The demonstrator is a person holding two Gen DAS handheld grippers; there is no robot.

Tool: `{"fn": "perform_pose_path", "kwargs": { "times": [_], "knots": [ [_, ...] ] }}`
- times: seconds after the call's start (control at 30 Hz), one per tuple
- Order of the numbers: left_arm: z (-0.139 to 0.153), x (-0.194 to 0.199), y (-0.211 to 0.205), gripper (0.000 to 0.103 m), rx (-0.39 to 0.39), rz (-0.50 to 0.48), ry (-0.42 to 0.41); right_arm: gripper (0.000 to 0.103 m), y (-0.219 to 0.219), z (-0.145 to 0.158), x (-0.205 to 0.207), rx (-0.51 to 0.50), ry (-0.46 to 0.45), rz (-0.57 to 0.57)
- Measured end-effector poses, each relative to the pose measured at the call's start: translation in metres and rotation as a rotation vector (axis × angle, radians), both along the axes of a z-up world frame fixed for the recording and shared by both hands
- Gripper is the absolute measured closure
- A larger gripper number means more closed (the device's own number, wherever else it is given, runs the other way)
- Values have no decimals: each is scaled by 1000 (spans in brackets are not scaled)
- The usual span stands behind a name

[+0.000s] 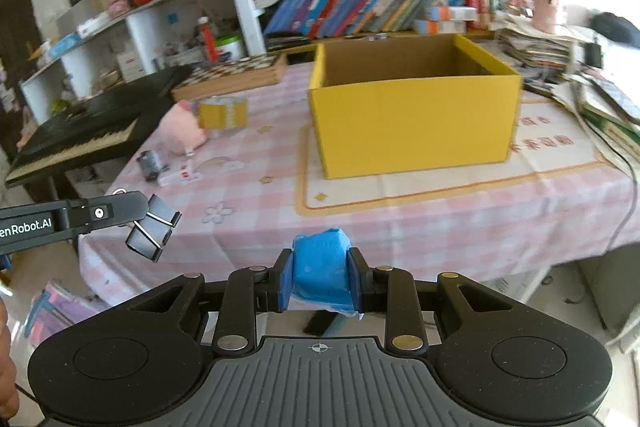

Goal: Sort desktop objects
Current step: 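Carry the binder clip and blue object with both tools toward the yellow box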

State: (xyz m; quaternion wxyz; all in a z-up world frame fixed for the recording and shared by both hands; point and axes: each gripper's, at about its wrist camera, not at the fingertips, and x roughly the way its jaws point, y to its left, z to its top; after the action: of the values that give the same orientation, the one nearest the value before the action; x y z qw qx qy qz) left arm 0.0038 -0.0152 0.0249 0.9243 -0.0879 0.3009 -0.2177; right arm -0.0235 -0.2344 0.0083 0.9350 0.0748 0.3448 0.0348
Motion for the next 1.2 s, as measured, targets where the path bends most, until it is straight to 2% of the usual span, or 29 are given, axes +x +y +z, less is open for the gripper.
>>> {"fn": "perform_pose_path", "kwargs": {
  "times": [0.2,0.6,1.2],
  "knots": [
    [1,4,-18,102,7,-79,-9,75,-12,1,-7,-2,7,-58],
    [-2,17,-44,102,14,-148,13,75,-30,-2,-2,-1,36,-94],
    [-5,41,-84,102,34,-186,27,75,-64,-7,24,7,65,-101]
  ]
}}
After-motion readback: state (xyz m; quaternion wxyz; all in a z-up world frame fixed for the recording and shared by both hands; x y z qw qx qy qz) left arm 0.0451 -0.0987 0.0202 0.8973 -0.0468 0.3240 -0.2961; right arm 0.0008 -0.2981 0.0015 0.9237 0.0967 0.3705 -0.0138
